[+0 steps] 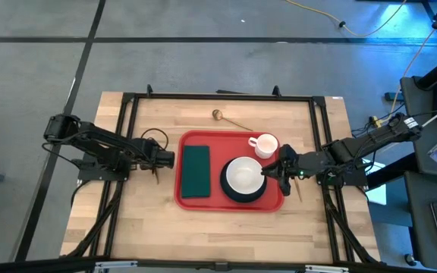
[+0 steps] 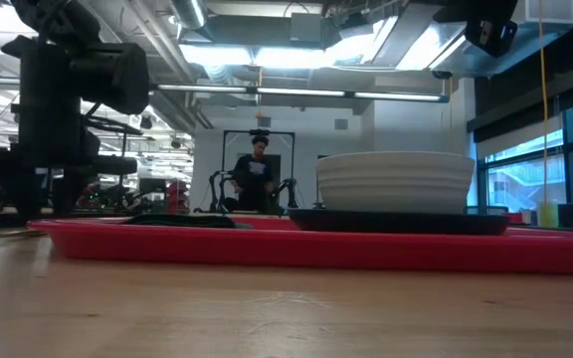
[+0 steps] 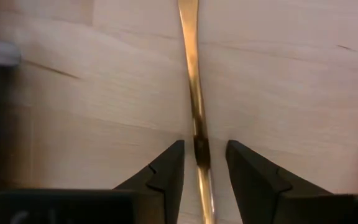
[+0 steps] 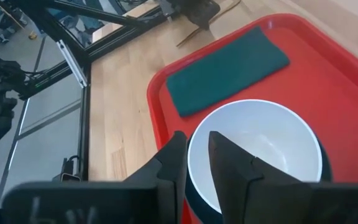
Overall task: Set up tray
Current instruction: Put the gold knife on the dark green napkin
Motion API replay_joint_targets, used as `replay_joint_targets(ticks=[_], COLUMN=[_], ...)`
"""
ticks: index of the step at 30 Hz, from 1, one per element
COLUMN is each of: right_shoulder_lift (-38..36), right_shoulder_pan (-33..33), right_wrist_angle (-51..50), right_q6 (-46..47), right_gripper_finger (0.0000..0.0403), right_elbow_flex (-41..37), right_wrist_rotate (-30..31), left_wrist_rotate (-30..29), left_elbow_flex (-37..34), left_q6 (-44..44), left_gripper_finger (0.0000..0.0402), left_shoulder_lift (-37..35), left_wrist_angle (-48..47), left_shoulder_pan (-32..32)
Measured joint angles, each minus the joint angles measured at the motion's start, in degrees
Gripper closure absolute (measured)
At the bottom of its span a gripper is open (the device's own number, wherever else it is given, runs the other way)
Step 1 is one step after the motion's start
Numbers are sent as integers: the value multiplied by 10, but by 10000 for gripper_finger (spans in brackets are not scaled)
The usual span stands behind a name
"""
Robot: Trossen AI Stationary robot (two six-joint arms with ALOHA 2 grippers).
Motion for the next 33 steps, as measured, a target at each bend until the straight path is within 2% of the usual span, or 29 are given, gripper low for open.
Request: replay_joint_targets(ticks=[10,17,20,24,28,33], right_shoulder_lift=[0,0,0,0,0,0], right_shoulder_pan=[0,0,0,0,0,0], right_wrist_angle=[-13,-20,-23,-24,-24,-24], right_q6=[1,3,2,2,2,16], right_gripper_finger=[332,332,332,332,332,332], right_elbow_flex=[0,0,0,0,0,0], right_wrist_rotate=[1,-1,-1,-1,-2,-3], left_wrist_rotate=[-41,-64,-97,-98,-110,-109], left_elbow_flex=[-1,14,50,104,158,176], left_q6=[58,88,105,141,151,134], left_gripper_finger=[388,393,394,394,395,395], left_shoulder_lift=[2,-9,-29,-44,-45,-35], left_wrist_angle=[16,8,11,19,38,119], left_shoulder_pan=[-1,-6,-9,-20,-38,-66])
